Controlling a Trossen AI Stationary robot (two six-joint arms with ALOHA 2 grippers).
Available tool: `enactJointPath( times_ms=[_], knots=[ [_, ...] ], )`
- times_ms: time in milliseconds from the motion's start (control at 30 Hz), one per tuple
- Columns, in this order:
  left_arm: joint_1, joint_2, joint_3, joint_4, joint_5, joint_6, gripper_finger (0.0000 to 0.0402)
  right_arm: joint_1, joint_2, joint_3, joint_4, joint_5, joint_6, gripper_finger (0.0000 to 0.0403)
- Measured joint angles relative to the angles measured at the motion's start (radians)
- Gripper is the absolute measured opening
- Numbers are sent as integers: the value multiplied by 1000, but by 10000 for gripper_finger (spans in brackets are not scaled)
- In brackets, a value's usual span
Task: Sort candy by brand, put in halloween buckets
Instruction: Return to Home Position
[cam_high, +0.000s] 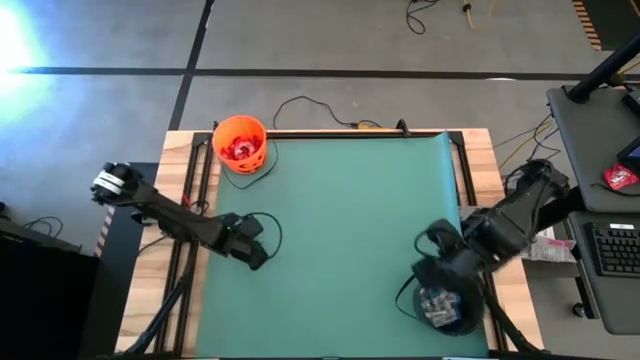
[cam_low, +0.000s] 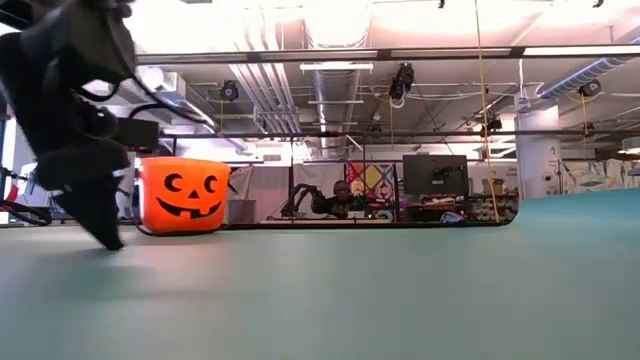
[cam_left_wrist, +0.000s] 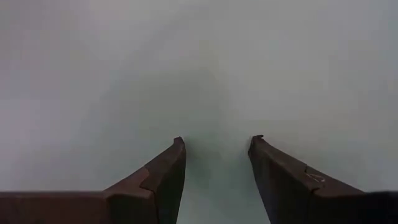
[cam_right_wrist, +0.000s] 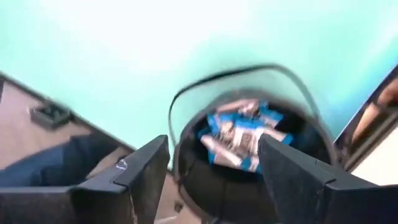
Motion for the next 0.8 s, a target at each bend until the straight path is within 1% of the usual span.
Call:
enactJointPath(
  times_ms=[100, 233, 300, 400, 467, 500, 567, 633, 700, 767, 800],
  knots=[
    [-3, -38, -16, -64, 56, -94, 166, -88, 0, 0, 4, 15, -116, 230],
    [-6, -105, -40, -149, 106, -163, 165, -199, 15, 0, 54, 38, -311, 227],
    [-6, -150, -42, -215, 133, -199, 165, -247, 20, 0, 110, 64, -411, 226],
    [-4, -225, -32, -363, 193, -256, 165, -311, 19, -1, 235, 89, -583, 222],
    [-3, -282, 5, -396, 184, -248, 165, -343, 19, -1, 345, 91, -703, 213],
    [-2, -312, 22, -393, 161, -229, 165, -357, 20, -1, 395, 91, -763, 208],
    [-2, -361, 56, -371, 102, -153, 165, -388, 20, -1, 496, 93, -881, 194],
    [-2, -401, 101, -254, 25, -20, 165, -422, 19, -1, 585, 92, -1014, 174],
    [-2, -433, 128, -116, -24, 176, 165, -459, 20, -5, 664, 87, -1154, 147],
    [-2, -448, 137, 52, -21, 402, 164, -501, 21, -7, 723, 86, -1275, 113],
    [0, -453, 143, 119, 5, 490, 163, -523, 21, -7, 753, 85, -1327, 96]
  ],
)
